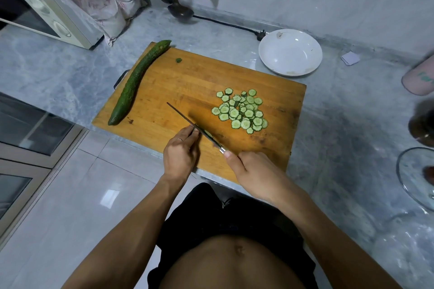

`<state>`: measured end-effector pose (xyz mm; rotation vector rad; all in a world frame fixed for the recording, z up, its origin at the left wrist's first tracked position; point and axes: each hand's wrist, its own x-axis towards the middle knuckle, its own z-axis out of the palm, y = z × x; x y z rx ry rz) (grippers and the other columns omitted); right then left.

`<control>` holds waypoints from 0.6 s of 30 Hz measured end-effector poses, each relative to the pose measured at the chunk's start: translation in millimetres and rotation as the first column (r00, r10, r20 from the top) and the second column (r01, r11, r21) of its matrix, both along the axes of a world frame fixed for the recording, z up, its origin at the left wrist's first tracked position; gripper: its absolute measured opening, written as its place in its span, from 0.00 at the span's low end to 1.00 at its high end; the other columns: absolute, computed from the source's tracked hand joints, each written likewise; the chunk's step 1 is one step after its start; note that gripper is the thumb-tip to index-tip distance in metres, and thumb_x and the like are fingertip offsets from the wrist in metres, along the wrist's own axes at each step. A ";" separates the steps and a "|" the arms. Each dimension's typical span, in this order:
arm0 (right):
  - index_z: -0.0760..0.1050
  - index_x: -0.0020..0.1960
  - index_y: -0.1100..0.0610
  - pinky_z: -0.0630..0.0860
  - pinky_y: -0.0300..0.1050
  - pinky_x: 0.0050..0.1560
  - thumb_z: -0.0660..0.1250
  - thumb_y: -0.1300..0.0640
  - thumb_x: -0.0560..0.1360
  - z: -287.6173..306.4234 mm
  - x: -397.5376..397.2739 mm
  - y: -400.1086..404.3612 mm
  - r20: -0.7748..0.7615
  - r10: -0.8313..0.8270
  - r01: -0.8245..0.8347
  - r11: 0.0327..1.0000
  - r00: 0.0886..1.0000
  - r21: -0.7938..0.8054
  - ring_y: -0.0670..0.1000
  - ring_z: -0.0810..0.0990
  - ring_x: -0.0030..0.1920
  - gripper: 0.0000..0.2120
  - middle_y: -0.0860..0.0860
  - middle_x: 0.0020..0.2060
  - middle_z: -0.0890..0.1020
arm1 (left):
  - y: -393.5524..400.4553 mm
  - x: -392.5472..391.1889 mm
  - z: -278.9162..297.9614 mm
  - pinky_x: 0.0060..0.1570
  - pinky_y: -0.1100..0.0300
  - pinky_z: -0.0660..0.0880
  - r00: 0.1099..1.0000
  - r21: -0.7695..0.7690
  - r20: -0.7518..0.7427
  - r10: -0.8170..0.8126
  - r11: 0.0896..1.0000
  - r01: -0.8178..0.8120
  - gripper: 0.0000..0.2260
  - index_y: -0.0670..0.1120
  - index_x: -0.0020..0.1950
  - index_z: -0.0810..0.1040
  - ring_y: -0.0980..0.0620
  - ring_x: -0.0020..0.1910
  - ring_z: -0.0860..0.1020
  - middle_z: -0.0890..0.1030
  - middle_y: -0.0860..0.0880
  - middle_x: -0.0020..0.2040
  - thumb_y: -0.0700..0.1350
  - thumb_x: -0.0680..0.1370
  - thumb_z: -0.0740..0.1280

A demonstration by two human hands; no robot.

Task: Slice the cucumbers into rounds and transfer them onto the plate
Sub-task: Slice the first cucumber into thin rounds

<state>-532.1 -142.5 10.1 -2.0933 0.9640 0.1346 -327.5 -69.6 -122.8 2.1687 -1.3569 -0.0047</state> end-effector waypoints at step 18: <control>0.66 0.35 0.54 0.67 0.47 0.39 0.47 0.38 0.83 -26.4 44.3 0.8 0.004 -0.058 0.057 0.996 0.998 0.068 0.58 0.74 0.41 0.27 0.55 0.36 0.74 | -1.0 -1.0 7.1 0.45 0.57 0.78 1.000 -0.023 -0.015 -0.028 0.999 0.027 0.15 0.45 0.59 0.83 0.48 0.57 0.80 0.80 0.50 0.63 0.35 0.74 0.67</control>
